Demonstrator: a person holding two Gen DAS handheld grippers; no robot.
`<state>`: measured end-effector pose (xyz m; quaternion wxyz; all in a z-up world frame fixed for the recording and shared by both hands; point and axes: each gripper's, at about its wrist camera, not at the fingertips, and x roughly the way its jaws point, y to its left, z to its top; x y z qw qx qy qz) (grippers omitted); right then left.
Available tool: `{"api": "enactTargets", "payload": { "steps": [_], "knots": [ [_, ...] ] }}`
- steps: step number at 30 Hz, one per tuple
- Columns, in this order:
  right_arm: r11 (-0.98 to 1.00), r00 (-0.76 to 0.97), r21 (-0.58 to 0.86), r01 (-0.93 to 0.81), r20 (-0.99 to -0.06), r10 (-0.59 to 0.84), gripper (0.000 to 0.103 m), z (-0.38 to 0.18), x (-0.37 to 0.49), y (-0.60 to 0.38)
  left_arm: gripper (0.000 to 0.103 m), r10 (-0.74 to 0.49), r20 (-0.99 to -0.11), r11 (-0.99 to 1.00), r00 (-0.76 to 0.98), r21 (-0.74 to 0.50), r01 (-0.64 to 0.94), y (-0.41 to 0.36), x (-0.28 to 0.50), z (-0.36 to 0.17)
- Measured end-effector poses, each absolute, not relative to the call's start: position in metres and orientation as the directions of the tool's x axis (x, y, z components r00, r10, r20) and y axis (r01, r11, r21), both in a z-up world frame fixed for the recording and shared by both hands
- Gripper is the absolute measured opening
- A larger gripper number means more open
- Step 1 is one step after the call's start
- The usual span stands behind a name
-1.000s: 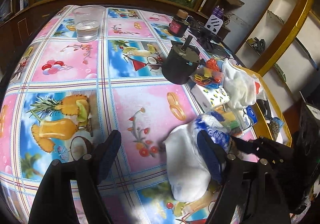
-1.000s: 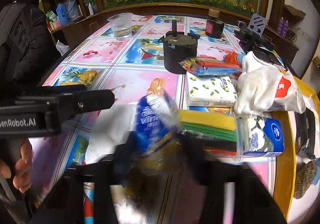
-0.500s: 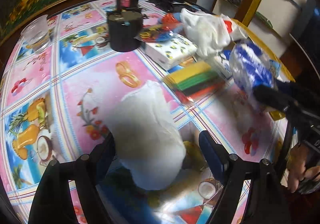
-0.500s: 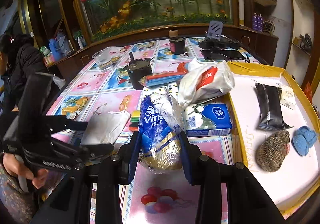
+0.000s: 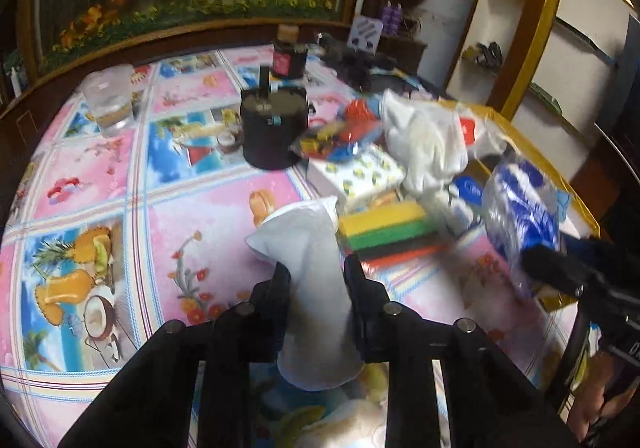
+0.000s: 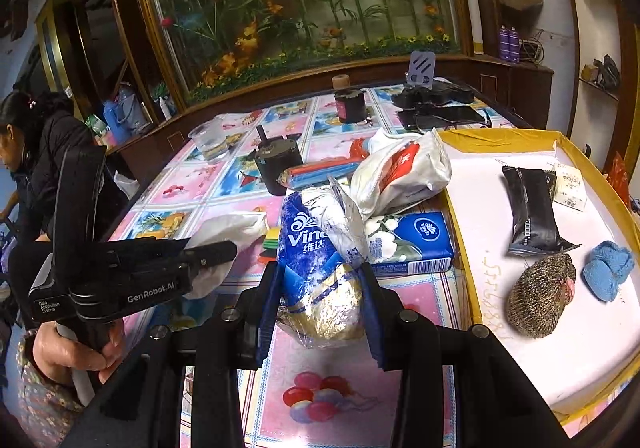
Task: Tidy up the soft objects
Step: 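Carry the tissue pack and white cloth over the tray with both grippers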
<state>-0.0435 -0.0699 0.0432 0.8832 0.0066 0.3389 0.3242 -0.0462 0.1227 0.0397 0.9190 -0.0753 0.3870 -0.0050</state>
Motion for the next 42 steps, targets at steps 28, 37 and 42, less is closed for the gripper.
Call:
{"api": "enactTargets", "payload": {
  "steps": [28, 37, 42],
  "knots": [
    [0.9, 0.725, 0.309, -0.307, -0.537, 0.432, 0.042, 0.06, -0.008, -0.192, 0.025, -0.104, -0.591, 0.994, 0.8, -0.086, 0.066, -0.022, -0.016, 0.057],
    [0.909, 0.76, 0.351, -0.225, -0.52, 0.389, 0.042, 0.063, 0.003, -0.242, 0.025, -0.156, -0.59, 0.988, 0.792, -0.089, 0.128, -0.064, -0.007, 0.056],
    [0.911, 0.77, 0.369, -0.183, -0.523, 0.366, 0.042, 0.062, 0.011, -0.266, 0.025, -0.198, -0.599, 0.98, 0.776, -0.106, 0.168, -0.088, 0.001, 0.055]
  ]
}}
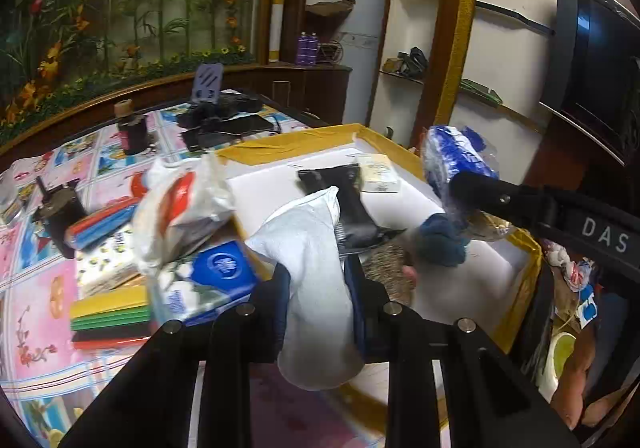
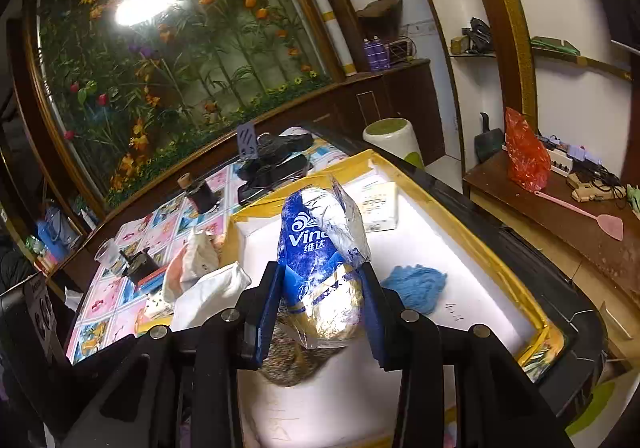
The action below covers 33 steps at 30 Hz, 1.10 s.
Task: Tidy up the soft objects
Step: 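Carry the tissue pack and white cloth over the tray with both grippers, then lower the tissue pack and white cloth into the tray and open both grippers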
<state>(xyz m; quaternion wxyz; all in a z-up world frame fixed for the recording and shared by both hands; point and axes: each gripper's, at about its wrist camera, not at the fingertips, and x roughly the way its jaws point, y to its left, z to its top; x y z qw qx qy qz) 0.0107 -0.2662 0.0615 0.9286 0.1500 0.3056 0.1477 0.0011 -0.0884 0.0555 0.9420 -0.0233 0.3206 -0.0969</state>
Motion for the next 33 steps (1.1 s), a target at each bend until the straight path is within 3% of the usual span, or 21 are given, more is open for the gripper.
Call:
{"api": "enactTargets", "payload": {
  "steps": [13, 19, 21, 24, 25, 33],
  "knots": [
    [0.928, 0.697, 0.356, -0.112, -0.637, 0.328, 0.042, 0.029, 0.04, -0.284, 0.025, -0.303, -0.651, 0.949, 0.696, -0.141, 0.281, -0.137, 0.012, 0.043],
    [0.929, 0.686, 0.356, -0.102, -0.651, 0.325, 0.042, 0.022, 0.046, -0.282, 0.037, -0.313, -0.661, 0.948, 0.682, -0.171, 0.27, -0.13, 0.015, 0.04],
    [0.931, 0.685, 0.352, -0.097, -0.655, 0.319, 0.045, 0.022, 0.046, -0.283, 0.045, -0.308, -0.664, 0.95, 0.681, -0.174, 0.26, -0.128, 0.015, 0.04],
    [0.93, 0.688, 0.356, -0.089, -0.653, 0.316, 0.064, 0.023, 0.045, -0.283, 0.054, -0.305, -0.656, 0.951, 0.69, -0.178, 0.252, -0.126, 0.013, 0.041],
    [0.929, 0.692, 0.361, -0.087, -0.648, 0.316, 0.066, 0.024, 0.044, -0.284, 0.057, -0.304, -0.653, 0.952, 0.694, -0.176, 0.251, -0.126, 0.012, 0.042],
    [0.929, 0.721, 0.361, -0.078, -0.624, 0.302, 0.068, 0.037, 0.036, -0.29, 0.061, -0.281, -0.633, 0.958, 0.721, -0.141, 0.249, -0.127, 0.007, 0.046]
  ]
}}
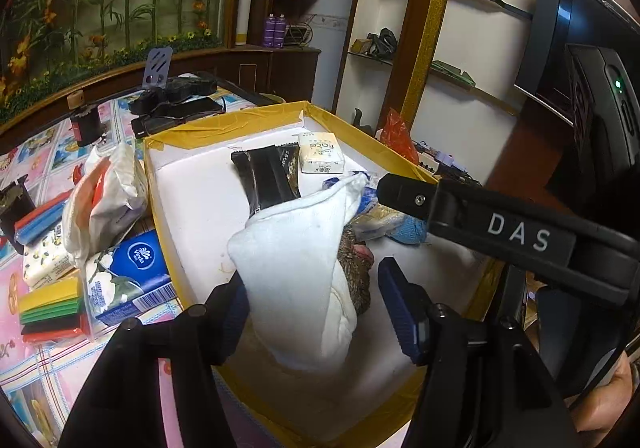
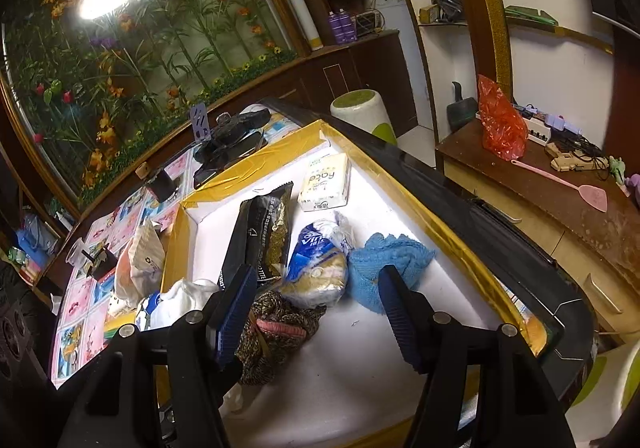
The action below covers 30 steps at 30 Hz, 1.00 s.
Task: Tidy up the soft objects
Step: 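Lower the tissue pack and white cloth into the tray and open both grippers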
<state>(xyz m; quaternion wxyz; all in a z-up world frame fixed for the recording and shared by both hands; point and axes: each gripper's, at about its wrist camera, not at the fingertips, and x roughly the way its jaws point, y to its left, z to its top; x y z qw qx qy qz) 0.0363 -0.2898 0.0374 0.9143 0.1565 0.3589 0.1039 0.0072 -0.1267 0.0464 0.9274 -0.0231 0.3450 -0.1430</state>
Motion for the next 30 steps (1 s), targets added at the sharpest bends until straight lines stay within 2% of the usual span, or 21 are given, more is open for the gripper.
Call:
{"api": "enactTargets", "payload": {
  "steps": [5, 30],
  "knots": [
    [0.931, 0.724, 0.355, -0.079, -0.622, 0.299, 0.068, 0.041, 0.034, -0.29, 0.066, -0.267, -0.613, 0.961, 0.744, -0.113, 0.251, -0.128, 0.002, 0.051],
    [0.941, 0.731, 0.314, -0.128, -0.611, 0.304, 0.071, 0.062, 0.011, -0.267, 0.067, -0.229, -0.561, 0.972, 0.796, -0.082, 0.221, -0.117, -0.012, 0.062]
  ]
}}
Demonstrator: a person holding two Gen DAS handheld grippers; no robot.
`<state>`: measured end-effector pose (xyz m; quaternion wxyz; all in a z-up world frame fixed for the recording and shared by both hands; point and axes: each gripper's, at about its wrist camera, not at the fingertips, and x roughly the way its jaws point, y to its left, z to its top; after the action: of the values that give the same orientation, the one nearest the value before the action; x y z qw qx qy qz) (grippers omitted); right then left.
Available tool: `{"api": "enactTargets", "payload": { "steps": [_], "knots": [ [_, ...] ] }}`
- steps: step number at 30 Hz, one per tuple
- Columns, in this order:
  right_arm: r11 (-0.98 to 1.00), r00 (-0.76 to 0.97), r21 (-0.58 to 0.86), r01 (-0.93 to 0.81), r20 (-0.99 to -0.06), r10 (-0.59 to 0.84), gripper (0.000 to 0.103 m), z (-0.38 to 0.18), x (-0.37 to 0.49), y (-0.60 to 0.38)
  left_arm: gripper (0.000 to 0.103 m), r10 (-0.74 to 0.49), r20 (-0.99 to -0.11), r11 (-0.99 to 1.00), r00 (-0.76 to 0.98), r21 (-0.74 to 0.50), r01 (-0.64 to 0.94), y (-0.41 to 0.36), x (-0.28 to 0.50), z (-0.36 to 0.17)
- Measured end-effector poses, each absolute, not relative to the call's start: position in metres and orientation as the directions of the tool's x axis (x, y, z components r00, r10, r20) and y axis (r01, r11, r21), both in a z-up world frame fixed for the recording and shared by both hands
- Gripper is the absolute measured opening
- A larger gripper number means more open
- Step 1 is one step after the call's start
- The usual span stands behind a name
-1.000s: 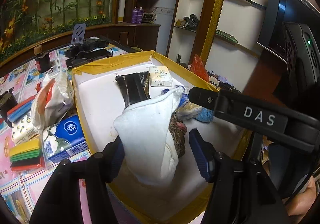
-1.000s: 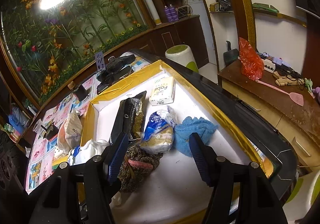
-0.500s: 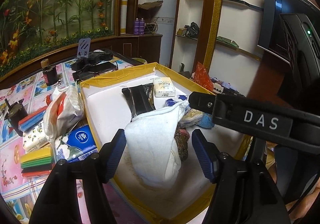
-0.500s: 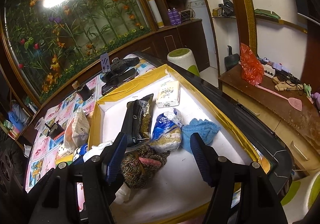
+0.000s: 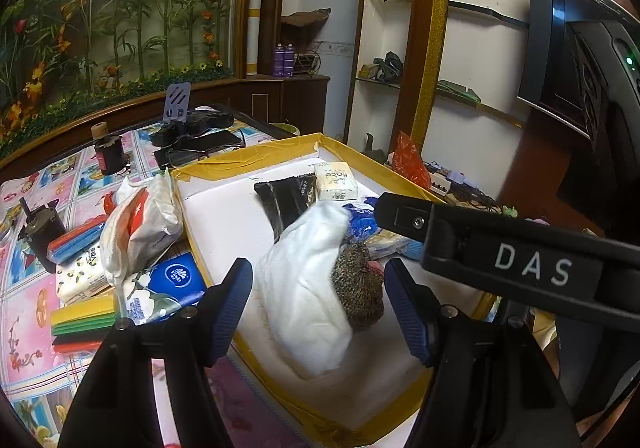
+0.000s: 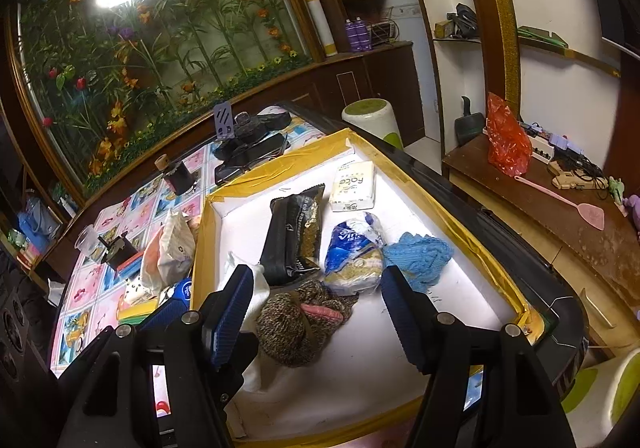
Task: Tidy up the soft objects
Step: 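Lower the tissue pack and white cloth into the tray and open both grippers, then grasp the yellow-green sponge stack with the left gripper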
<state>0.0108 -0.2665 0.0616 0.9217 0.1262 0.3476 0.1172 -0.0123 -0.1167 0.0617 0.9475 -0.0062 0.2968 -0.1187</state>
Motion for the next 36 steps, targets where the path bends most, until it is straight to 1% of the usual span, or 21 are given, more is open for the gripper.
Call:
{"api": "enactTargets", "payload": {
  "steps": [6, 13, 17, 20, 23, 25, 29, 31, 33, 36],
  "knots": [
    [0.942, 0.729, 0.304, -0.141, -0.613, 0.306, 0.071, 0.065, 0.008, -0.258, 0.068, -0.239, -0.567, 0.971, 0.788, -0.126, 0.204, -0.099, -0.009, 0.064],
    [0.94, 0.722, 0.294, -0.172, -0.612, 0.324, 0.072, 0.068, 0.005, -0.245, 0.068, -0.23, -0.575, 0.97, 0.785, -0.197, 0.14, -0.056, -0.004, 0.068],
    [0.936, 0.719, 0.293, -0.193, -0.607, 0.338, 0.077, 0.069, 0.001, -0.236, 0.068, -0.208, -0.583, 0.97, 0.785, -0.228, 0.088, -0.025, -0.004, 0.069],
    [0.934, 0.713, 0.292, -0.206, -0.608, 0.348, 0.077, 0.068, 0.0, -0.231, 0.069, -0.188, -0.592, 0.969, 0.784, -0.241, 0.05, -0.003, -0.005, 0.069],
    [0.931, 0.71, 0.296, -0.214, -0.608, 0.356, 0.077, 0.067, -0.002, -0.23, 0.069, -0.156, -0.615, 0.97, 0.773, -0.245, 0.001, 0.021, -0.004, 0.066],
    [0.93, 0.71, 0.298, -0.215, -0.606, 0.359, 0.077, 0.067, -0.002, -0.23, 0.069, -0.15, -0.643, 0.965, 0.751, -0.26, -0.03, 0.039, 0.0, 0.061],
    [0.925, 0.706, 0.313, -0.216, -0.604, 0.37, 0.077, 0.065, -0.003, -0.232, 0.069, -0.099, -0.689, 0.957, 0.718, -0.264, -0.121, 0.074, 0.007, 0.05],
    [0.921, 0.704, 0.322, -0.219, -0.602, 0.377, 0.077, 0.064, -0.003, -0.232, 0.069, -0.055, -0.706, 0.96, 0.706, -0.232, -0.158, 0.084, 0.012, 0.045],
    [0.918, 0.699, 0.329, -0.222, -0.603, 0.385, 0.077, 0.062, -0.003, -0.232, 0.069, -0.028, -0.729, 0.967, 0.684, -0.193, -0.166, 0.089, 0.019, 0.038],
    [0.911, 0.693, 0.342, -0.23, -0.6, 0.4, 0.077, 0.062, -0.005, -0.232, 0.069, -0.056, -0.751, 0.97, 0.658, -0.196, -0.141, 0.093, 0.027, 0.028]
  ]
}}
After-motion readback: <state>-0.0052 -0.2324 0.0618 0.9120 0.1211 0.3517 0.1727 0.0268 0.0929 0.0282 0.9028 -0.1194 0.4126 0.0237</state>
